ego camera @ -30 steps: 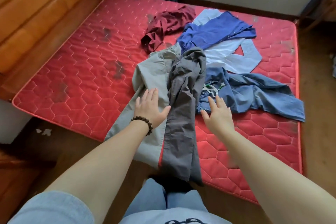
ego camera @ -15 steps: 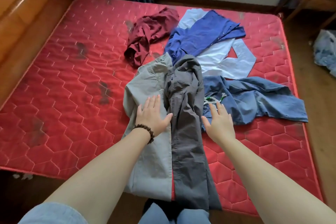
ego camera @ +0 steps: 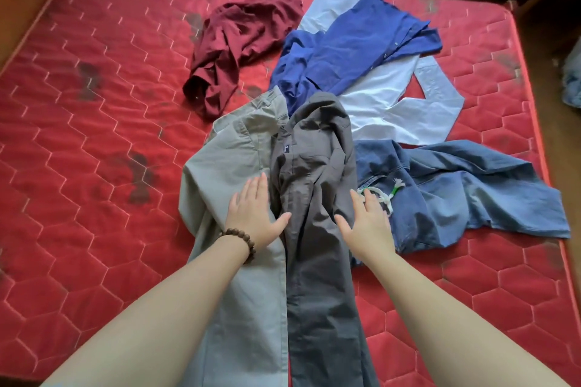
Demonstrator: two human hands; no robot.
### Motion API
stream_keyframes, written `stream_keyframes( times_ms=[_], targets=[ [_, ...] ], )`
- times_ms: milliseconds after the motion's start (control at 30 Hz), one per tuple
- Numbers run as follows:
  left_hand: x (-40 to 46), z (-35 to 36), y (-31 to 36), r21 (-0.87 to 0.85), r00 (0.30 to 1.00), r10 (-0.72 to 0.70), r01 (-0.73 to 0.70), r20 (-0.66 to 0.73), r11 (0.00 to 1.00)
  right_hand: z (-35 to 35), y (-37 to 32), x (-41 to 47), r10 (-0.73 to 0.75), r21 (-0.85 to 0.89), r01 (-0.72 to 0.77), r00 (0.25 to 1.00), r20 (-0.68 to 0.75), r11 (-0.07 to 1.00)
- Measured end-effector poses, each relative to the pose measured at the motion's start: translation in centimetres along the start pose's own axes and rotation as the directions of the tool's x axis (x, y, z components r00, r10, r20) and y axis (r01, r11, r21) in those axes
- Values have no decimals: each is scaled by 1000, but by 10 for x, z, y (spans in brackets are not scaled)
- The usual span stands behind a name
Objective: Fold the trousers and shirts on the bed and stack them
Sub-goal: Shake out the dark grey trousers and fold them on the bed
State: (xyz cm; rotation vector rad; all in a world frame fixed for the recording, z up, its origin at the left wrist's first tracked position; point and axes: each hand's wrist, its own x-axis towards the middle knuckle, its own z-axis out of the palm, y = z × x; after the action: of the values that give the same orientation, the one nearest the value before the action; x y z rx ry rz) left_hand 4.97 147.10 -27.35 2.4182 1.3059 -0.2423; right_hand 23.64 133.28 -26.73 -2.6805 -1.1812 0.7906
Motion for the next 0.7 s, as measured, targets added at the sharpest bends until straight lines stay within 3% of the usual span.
stream_keyframes(
  times_ms=[133,267,533,700],
  targets=[
    [67,32,-6,-10,998,20,-19,56,1000,21,0,78,31,10,-32,999,26,999],
    [138,58,1,-114,999,24,-21,23,993,40,0,151,31,31,-31,1000,3,999],
    [219,96,22,-281,999,45,-42,4,959,66,8,224,124,135,-124,992,12,983],
    [208,96,30,-198,992,45,-69,-121,978,66,3,214,39,143,-17,988,-152,990]
  ],
)
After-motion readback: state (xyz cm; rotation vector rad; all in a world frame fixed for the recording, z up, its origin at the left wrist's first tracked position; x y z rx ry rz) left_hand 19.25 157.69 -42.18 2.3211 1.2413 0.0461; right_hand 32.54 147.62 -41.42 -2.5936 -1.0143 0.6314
